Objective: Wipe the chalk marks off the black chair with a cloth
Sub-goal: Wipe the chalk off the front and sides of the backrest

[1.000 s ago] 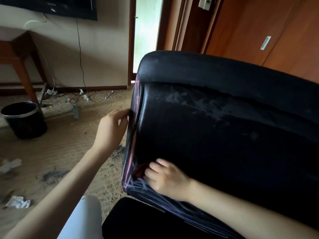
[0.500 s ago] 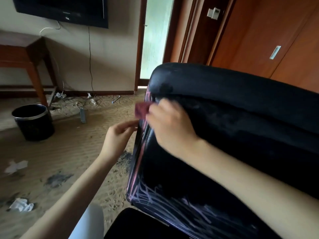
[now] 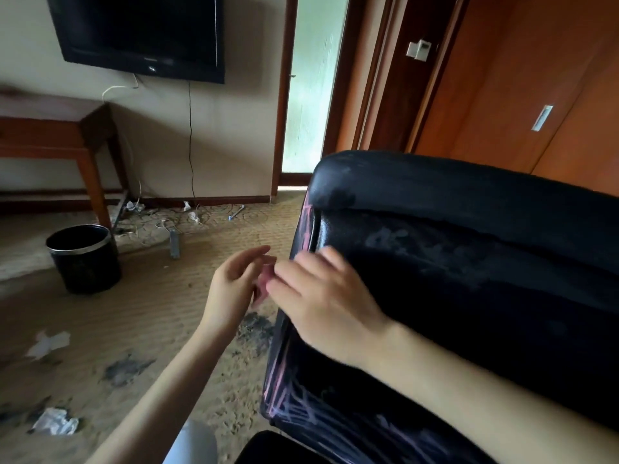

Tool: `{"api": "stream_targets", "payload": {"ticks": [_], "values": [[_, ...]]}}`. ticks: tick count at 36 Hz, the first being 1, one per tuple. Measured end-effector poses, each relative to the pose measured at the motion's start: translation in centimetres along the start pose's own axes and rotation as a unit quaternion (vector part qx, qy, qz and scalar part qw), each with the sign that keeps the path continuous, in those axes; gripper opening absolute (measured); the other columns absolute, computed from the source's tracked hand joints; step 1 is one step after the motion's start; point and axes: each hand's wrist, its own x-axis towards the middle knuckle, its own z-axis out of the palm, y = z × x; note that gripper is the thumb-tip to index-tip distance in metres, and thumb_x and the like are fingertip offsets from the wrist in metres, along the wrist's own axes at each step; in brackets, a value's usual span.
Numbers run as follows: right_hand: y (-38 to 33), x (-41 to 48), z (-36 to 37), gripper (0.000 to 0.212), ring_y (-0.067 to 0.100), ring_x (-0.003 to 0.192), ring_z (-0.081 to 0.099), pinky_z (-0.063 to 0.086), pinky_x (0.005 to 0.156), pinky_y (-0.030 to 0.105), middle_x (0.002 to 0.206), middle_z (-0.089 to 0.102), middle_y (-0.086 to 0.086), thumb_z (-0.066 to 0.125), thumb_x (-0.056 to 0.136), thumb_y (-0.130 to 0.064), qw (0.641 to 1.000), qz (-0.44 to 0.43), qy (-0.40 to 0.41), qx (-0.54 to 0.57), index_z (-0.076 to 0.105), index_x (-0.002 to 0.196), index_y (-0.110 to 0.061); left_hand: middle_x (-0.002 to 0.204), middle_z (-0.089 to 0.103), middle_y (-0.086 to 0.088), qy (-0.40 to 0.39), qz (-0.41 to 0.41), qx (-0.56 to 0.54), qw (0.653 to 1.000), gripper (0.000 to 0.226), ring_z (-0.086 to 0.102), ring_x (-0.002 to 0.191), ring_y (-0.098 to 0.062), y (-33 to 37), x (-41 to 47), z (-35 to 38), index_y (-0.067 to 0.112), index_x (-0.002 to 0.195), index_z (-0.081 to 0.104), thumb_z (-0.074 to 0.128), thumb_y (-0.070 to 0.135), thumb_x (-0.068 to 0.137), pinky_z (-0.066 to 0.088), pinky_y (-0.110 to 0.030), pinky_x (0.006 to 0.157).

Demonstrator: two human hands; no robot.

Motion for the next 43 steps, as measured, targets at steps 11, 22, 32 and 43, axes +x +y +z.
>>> {"api": "stream_targets", "payload": {"ticks": [11, 22, 32, 43], "values": [[3.0, 2.6, 2.6, 0.035, 0.026, 0.082, 0.055, 0.039, 0.070, 0.036, 0.077, 0.063, 0.004, 0.037, 0.075, -0.009, 0.986, 0.086, -0.066, -0.124, 0.072, 0.070, -0.011, 0.094, 0.071, 0.001, 0.008, -0.015, -0.020, 1.000, 0.025, 0.067, 0.083, -0.002, 0.3, 0.7, 0.5, 0.012, 0.117, 0.059, 0.048, 0.007, 0.095, 0.046, -0.008, 0.066], [-3.0, -1.0, 5.6, 0.016, 0.019, 0.079, 0.056, 0.037, 0.077, 0.035, 0.069, 0.064, -0.006, 0.058, 0.074, -0.024, 0.978, 0.047, -0.199, -0.032, 0.073, 0.071, -0.021, 0.097, 0.072, 0.002, 0.008, 0.045, 0.017, 0.999, 0.022, 0.066, 0.092, -0.005, 1.9, 0.0, -1.4, 0.017, 0.113, 0.062, 0.053, 0.010, 0.094, 0.046, -0.009, 0.074], [1.9, 2.9, 0.8, 0.012, 0.027, 0.069, 0.062, 0.053, 0.053, 0.042, 0.079, 0.063, 0.007, 0.065, 0.079, -0.009, 0.968, 0.171, 0.068, 0.172, 0.062, 0.089, -0.003, 0.104, 0.069, 0.005, -0.109, 0.127, -0.020, 0.986, 0.024, 0.065, 0.094, -0.005, 7.4, -0.7, -1.6, 0.020, 0.113, 0.062, 0.052, 0.032, 0.095, 0.050, -0.014, 0.074], [4.9, 4.2, -1.4, 0.032, 0.007, 0.095, 0.055, 0.048, 0.083, 0.027, 0.104, 0.058, -0.007, 0.075, 0.081, -0.029, 0.917, 0.297, -0.054, 0.262, 0.057, 0.106, -0.019, 0.076, 0.070, 0.007, -0.106, 0.088, -0.065, 0.988, 0.016, 0.065, 0.071, -0.004, 7.1, 1.1, -1.1, 0.016, 0.091, 0.066, 0.057, 0.004, 0.086, 0.050, -0.012, 0.064]]}}
